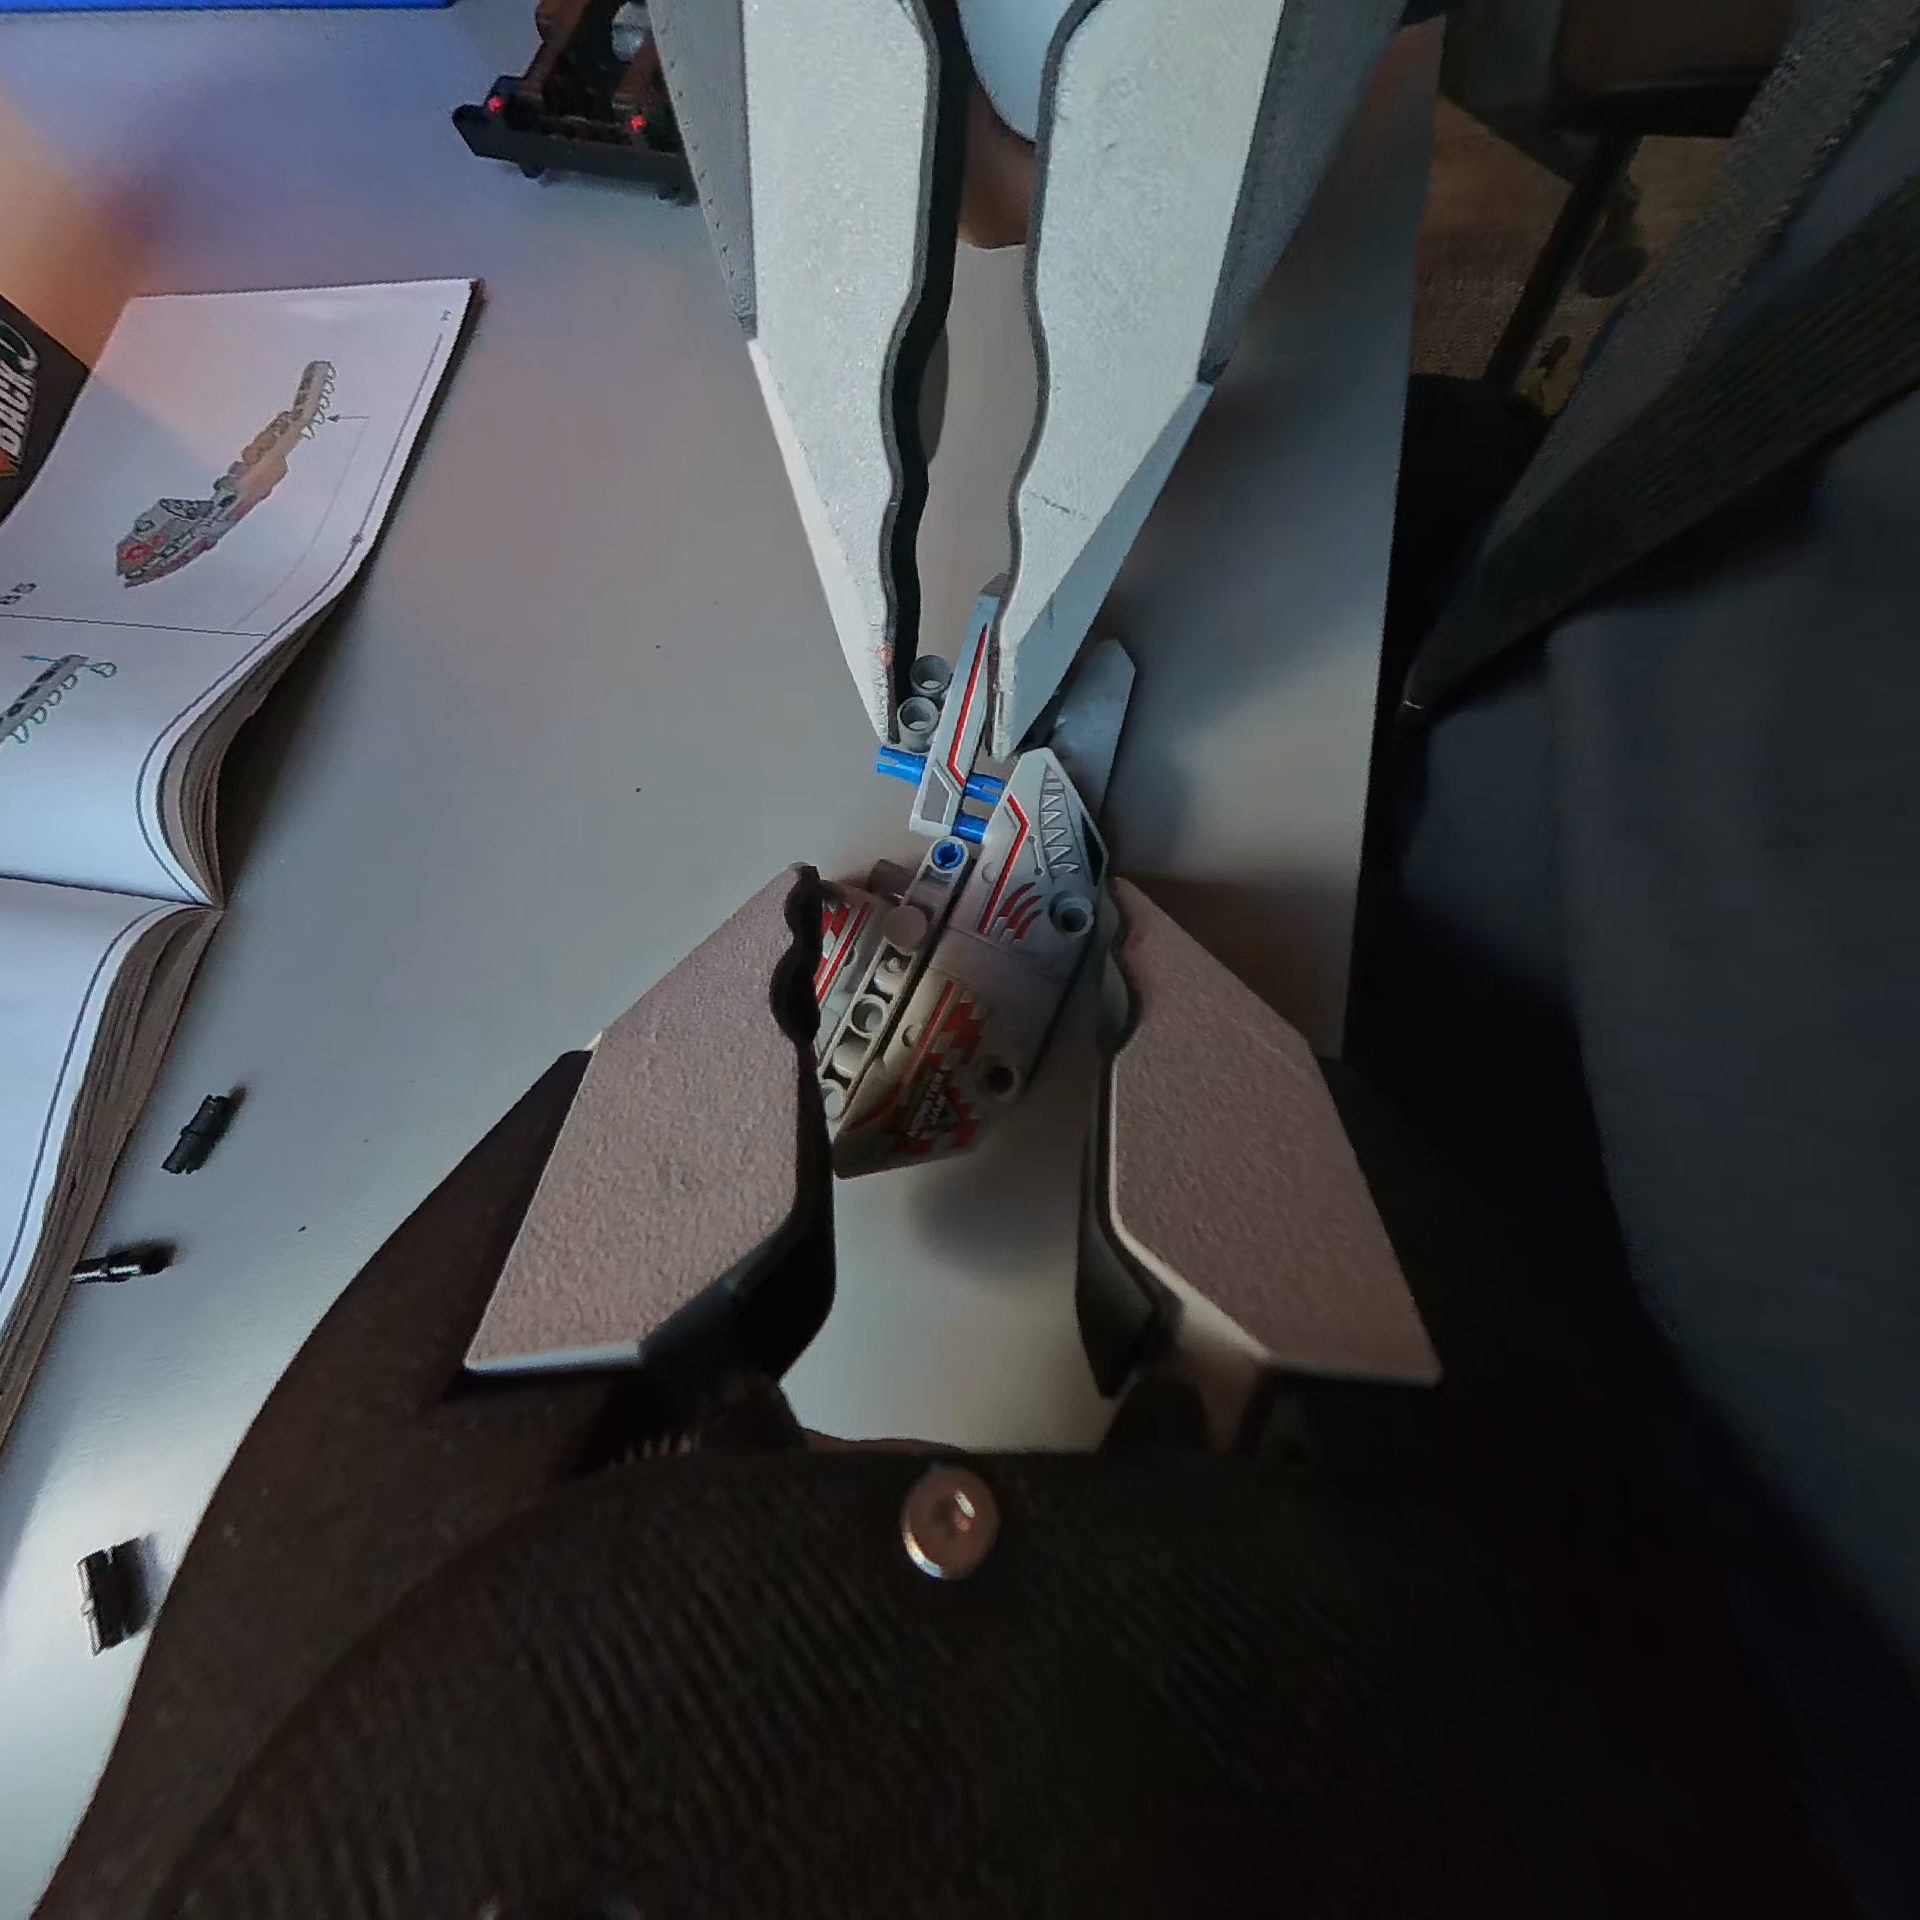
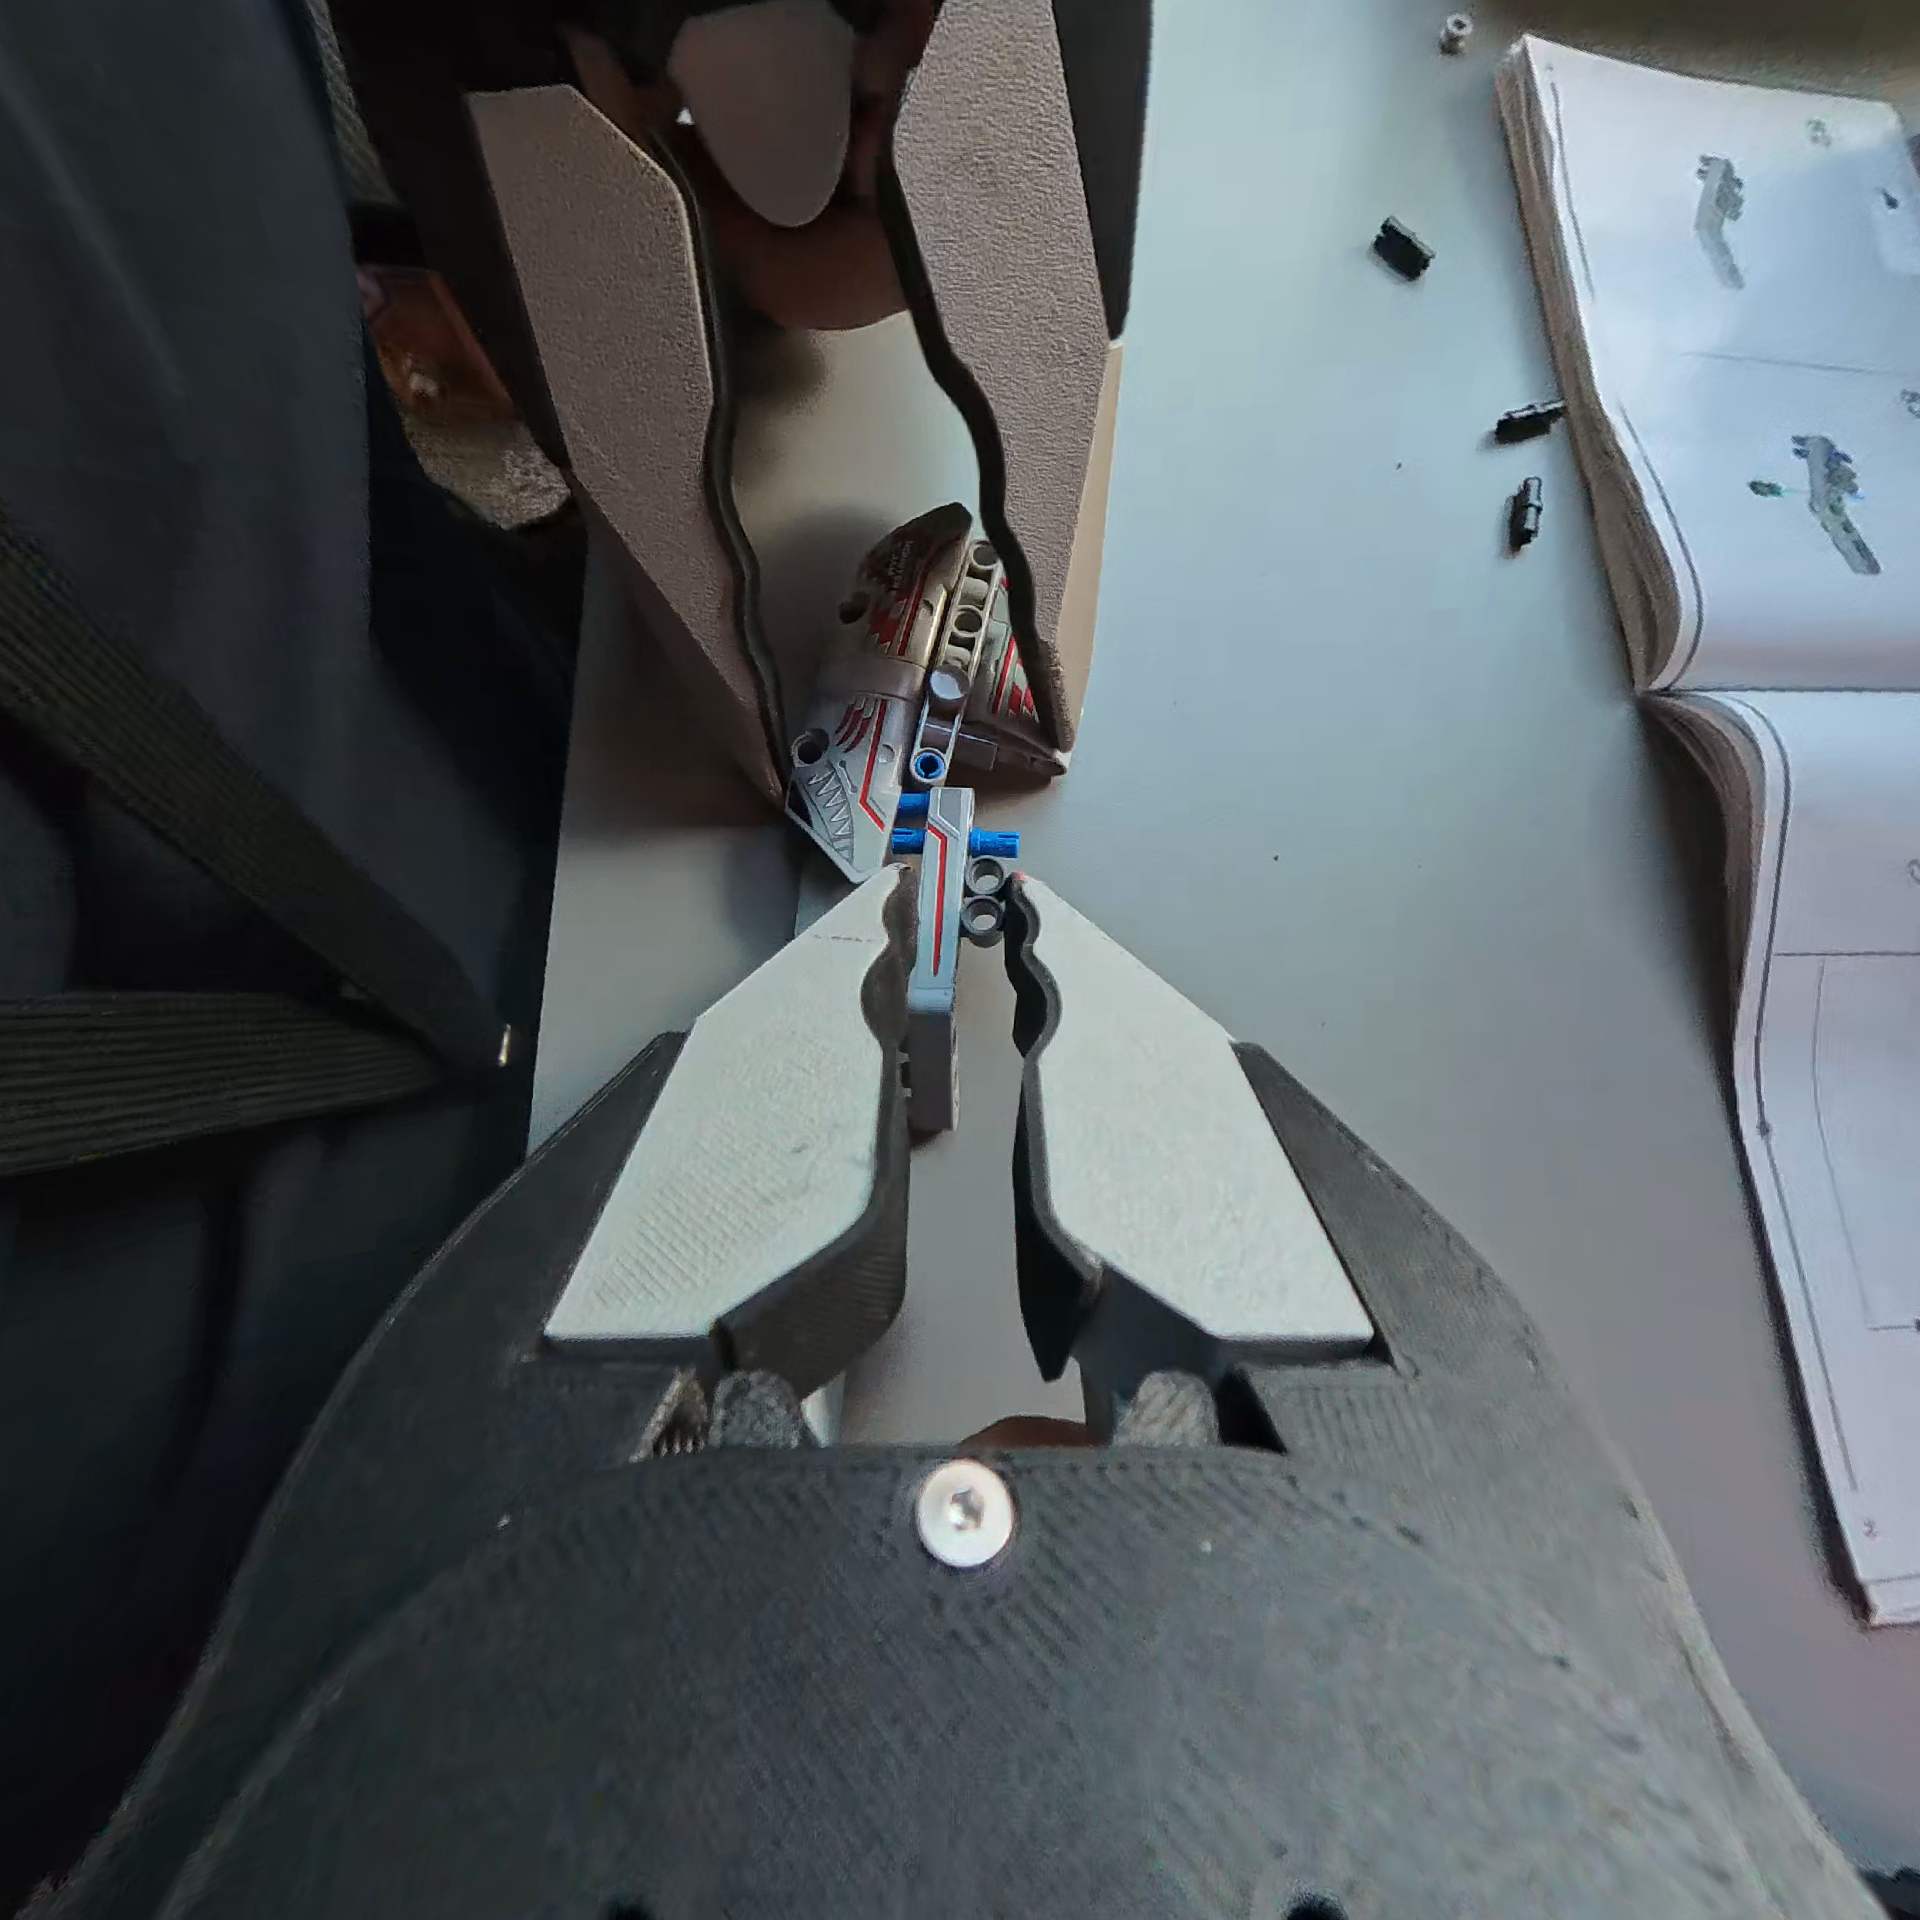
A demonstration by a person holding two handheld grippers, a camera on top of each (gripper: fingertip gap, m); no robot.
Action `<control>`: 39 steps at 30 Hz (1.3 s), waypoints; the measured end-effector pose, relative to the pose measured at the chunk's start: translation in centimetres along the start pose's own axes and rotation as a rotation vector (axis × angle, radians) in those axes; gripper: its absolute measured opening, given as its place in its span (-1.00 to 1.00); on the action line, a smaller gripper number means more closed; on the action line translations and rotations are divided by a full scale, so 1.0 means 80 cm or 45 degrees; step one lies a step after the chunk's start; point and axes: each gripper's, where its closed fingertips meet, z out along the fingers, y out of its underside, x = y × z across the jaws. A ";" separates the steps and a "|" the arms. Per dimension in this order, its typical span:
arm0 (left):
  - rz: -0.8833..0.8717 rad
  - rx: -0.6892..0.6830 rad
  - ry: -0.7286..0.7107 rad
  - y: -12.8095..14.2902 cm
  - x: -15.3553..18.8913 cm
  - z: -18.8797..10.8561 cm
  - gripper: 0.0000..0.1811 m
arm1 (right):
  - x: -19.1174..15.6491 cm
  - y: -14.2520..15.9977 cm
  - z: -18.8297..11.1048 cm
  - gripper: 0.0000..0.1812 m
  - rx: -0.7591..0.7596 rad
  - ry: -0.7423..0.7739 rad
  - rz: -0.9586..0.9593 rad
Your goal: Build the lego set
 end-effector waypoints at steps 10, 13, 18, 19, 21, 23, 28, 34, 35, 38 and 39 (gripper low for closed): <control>-0.018 -0.001 0.030 0.000 0.002 0.001 -0.43 | -0.005 0.004 0.000 -0.84 0.039 -0.030 0.135; -0.009 -0.001 0.036 0.000 0.003 0.000 -0.43 | -0.004 0.001 0.001 -0.84 0.060 -0.001 -0.048; -0.006 0.000 0.052 0.000 0.006 0.000 -0.43 | -0.006 0.000 0.000 -0.84 0.133 0.005 -0.144; -0.009 0.000 0.055 0.000 0.006 0.000 -0.43 | -0.006 0.000 0.000 -0.84 0.133 0.015 -0.157; -0.012 0.000 0.059 0.000 0.006 0.000 -0.43 | -0.005 0.000 0.000 -0.84 0.126 0.029 -0.141; -0.016 -0.001 0.061 0.000 0.006 0.001 -0.43 | -0.006 0.000 0.000 -0.84 0.114 -0.005 0.013; -0.041 -0.009 0.009 0.001 -0.003 0.001 -0.43 | 0.003 -0.001 -0.004 -0.83 0.143 -0.048 0.251; -0.010 -0.007 0.031 0.002 0.003 -0.003 -0.43 | 0.022 0.021 -0.013 -0.83 0.062 0.090 0.195; -0.019 -0.003 0.035 0.002 0.004 -0.005 -0.43 | 0.021 0.023 -0.014 -0.83 0.070 0.070 0.209; -0.094 0.025 0.059 0.006 0.001 -0.016 -0.43 | 0.022 0.032 -0.015 -0.59 0.035 0.034 0.278; -0.127 0.036 0.062 0.008 -0.002 -0.021 -0.43 | 0.026 0.035 -0.018 -0.55 0.026 0.062 0.286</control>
